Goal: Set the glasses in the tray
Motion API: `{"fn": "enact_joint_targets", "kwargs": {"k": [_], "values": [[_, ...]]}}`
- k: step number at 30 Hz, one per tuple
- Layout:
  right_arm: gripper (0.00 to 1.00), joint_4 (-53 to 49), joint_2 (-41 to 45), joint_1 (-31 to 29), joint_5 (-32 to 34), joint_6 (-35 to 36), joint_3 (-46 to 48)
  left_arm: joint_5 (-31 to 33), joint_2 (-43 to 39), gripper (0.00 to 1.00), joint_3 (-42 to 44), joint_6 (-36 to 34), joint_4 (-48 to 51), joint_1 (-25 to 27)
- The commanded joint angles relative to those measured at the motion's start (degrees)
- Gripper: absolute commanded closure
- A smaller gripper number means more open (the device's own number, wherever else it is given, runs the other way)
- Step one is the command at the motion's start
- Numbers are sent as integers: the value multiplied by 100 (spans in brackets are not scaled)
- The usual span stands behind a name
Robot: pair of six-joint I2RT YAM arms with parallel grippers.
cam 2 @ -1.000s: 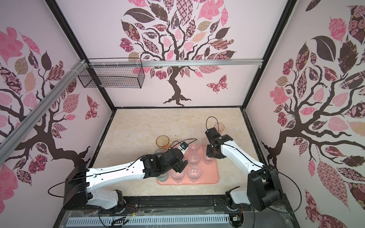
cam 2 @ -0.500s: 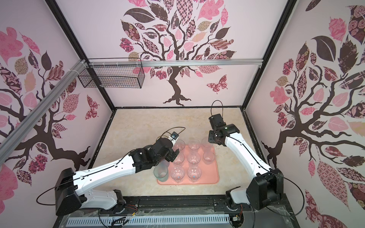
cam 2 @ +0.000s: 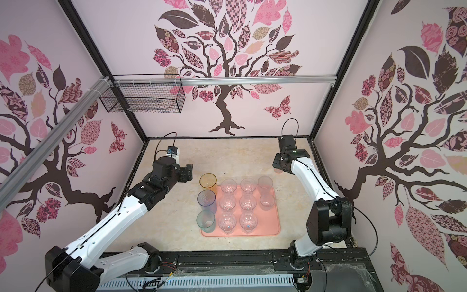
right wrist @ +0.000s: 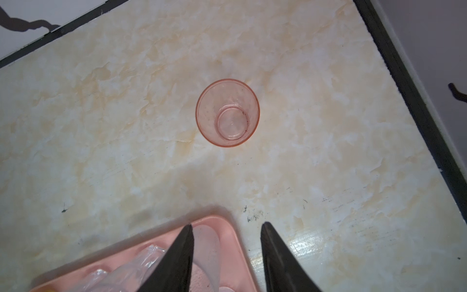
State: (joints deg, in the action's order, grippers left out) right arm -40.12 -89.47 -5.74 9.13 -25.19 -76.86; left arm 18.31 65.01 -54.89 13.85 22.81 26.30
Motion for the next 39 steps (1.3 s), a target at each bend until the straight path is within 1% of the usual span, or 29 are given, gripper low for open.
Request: {"fn": "enact_joint_targets", "kwargs": {"k": [1,3,7,11,19,26,31,36,39], "values": [[52,342,-224,206,-97,-298,-64,-298,216,14,182,257,158,-73],[52,469,-366,369,-244,-404,-40,-342,398,13,175,215,254,-79],[52,796,-717,718,-756,-708,59,-543,630,14,262,241,188,-74],[53,944,-1141,877,-1103,-878,-32,-574,748,14,346,205,103,-80],[55,1036,-1735,911,-1191,-919,-165,-573,850,14,374,129,90,-73],[62,1041,-1975,919,-1440,-948,-173,-574,880,14,369,92,67,-77],[67,1026,-1960,921,-1434,-918,-229,-574,872,14,382,92,60,-76],[75,1004,-1984,918,-1437,-885,-320,-549,877,14,373,52,54,-84],[81,993,-1994,918,-1459,-871,-332,-512,877,14,372,39,74,-83]]}}
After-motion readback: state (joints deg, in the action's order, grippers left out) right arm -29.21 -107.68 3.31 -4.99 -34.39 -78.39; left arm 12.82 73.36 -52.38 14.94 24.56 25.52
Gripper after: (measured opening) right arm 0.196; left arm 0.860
